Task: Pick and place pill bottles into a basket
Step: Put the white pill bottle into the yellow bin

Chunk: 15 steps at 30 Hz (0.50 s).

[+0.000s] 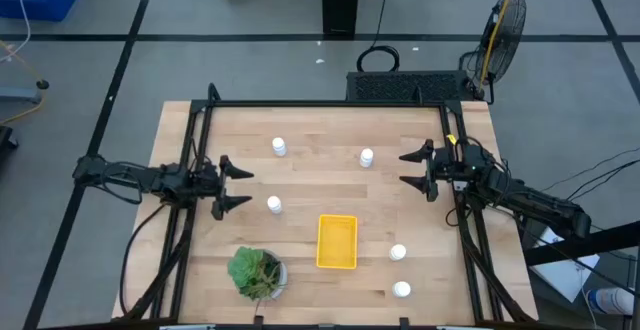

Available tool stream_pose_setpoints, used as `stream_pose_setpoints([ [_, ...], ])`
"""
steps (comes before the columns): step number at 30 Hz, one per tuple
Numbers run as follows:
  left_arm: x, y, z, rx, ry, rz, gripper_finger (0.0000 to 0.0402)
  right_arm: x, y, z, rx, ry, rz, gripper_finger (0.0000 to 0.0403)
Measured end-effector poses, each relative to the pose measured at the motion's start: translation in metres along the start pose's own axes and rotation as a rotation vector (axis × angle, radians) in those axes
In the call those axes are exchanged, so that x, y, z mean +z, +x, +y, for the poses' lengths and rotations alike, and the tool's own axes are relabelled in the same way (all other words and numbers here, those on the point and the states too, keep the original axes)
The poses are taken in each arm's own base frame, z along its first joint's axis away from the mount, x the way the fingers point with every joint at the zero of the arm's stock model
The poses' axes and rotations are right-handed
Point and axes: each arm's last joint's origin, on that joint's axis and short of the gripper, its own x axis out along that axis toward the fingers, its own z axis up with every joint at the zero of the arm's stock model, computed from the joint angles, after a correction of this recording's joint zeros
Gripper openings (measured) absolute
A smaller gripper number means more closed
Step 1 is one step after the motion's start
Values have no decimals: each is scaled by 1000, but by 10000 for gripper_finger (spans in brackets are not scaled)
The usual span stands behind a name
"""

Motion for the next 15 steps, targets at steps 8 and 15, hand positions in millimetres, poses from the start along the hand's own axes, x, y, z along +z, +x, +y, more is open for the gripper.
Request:
stream_pose_setpoints([
  [8,-4,0,1,8,28,40,347,0,0,0,-2,-12,4,313],
  [15,-4,0,2,51,52,32,347,0,0,0,-3,-27,4,313],
])
